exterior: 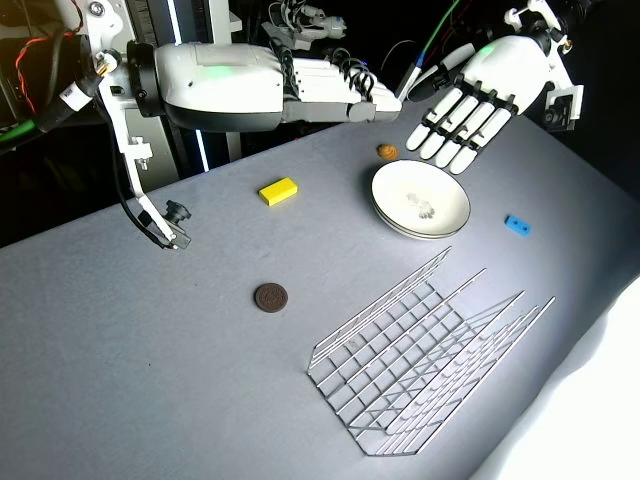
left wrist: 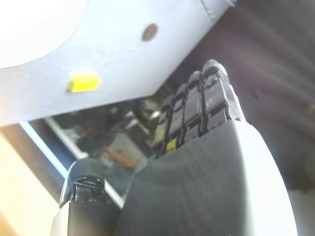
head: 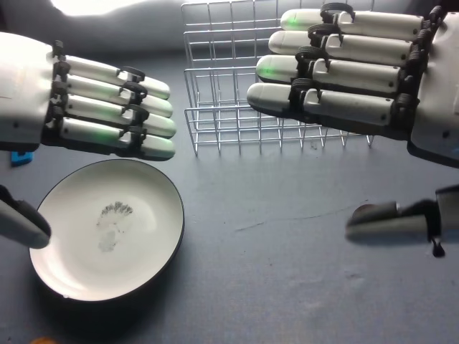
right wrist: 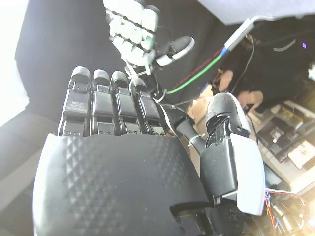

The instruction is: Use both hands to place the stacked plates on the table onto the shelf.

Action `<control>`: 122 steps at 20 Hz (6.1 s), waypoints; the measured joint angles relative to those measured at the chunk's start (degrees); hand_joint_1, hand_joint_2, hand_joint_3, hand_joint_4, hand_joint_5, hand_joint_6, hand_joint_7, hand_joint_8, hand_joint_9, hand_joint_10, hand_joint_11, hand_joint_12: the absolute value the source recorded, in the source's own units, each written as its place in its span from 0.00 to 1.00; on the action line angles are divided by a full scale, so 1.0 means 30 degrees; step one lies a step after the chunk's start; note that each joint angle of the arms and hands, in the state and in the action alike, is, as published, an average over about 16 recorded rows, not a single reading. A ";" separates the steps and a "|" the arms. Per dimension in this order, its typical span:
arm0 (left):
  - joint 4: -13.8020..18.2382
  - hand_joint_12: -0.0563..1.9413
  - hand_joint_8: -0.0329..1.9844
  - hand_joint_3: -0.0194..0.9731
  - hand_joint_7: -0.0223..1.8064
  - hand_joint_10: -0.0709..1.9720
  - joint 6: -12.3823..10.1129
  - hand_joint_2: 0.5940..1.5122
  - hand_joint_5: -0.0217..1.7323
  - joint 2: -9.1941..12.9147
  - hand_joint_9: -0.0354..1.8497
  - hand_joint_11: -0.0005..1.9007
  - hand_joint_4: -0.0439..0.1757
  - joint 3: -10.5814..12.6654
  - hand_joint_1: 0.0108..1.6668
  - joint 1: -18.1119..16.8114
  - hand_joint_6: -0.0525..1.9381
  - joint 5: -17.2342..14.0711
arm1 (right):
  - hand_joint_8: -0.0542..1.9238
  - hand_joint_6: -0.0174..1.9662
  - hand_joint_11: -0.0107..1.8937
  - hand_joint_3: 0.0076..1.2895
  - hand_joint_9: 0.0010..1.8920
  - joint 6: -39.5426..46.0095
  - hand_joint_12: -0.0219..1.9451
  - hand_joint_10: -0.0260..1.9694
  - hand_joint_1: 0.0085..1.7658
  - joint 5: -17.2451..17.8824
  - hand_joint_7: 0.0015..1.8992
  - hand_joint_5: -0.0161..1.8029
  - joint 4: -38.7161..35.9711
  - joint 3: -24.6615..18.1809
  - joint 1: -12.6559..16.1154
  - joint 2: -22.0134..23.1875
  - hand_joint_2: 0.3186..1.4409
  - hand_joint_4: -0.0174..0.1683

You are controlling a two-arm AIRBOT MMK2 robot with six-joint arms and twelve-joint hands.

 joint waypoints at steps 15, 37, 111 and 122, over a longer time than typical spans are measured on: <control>0.0823 0.03 0.01 0.05 0.02 0.04 0.2751 0.57 0.02 -0.1369 0.03 0.01 0.18 0.3584 0.00 0.3426 0.03 -0.3169 | 0.03 0.02 0.02 0.01 0.01 0.1808 0.15 0.02 0.63 -0.2845 0.01 0.02 -0.2035 0.1874 0.1027 -0.2119 0.62 0.11; -0.1408 0.03 0.01 0.03 0.02 0.04 0.4703 0.59 0.02 -0.3850 0.03 0.01 0.19 0.8050 0.00 0.9203 0.03 -0.2844 | 0.03 0.02 0.01 0.01 0.01 0.0598 0.11 0.02 0.59 -0.5244 0.01 0.02 -0.2812 0.4187 0.1079 -0.7017 0.66 0.11; -0.0653 0.02 0.01 0.03 0.02 0.04 -0.0456 0.58 0.02 -0.2131 0.03 0.01 0.22 0.6408 0.00 0.3428 0.03 -0.0515 | 0.39 0.45 0.50 0.00 0.66 -0.1510 0.54 0.05 0.64 -0.6173 0.53 0.48 -0.1264 0.7572 0.1981 -1.3479 0.62 0.17; 0.1242 0.02 0.01 0.03 0.02 0.04 -0.2195 0.58 0.02 -0.0068 0.03 0.01 0.23 0.6788 0.00 0.0952 0.03 -0.0583 | 0.47 0.54 0.50 0.00 0.61 -0.0436 0.51 0.13 0.68 -0.6972 0.53 0.52 -0.0261 0.4194 0.4295 -1.0310 0.62 0.15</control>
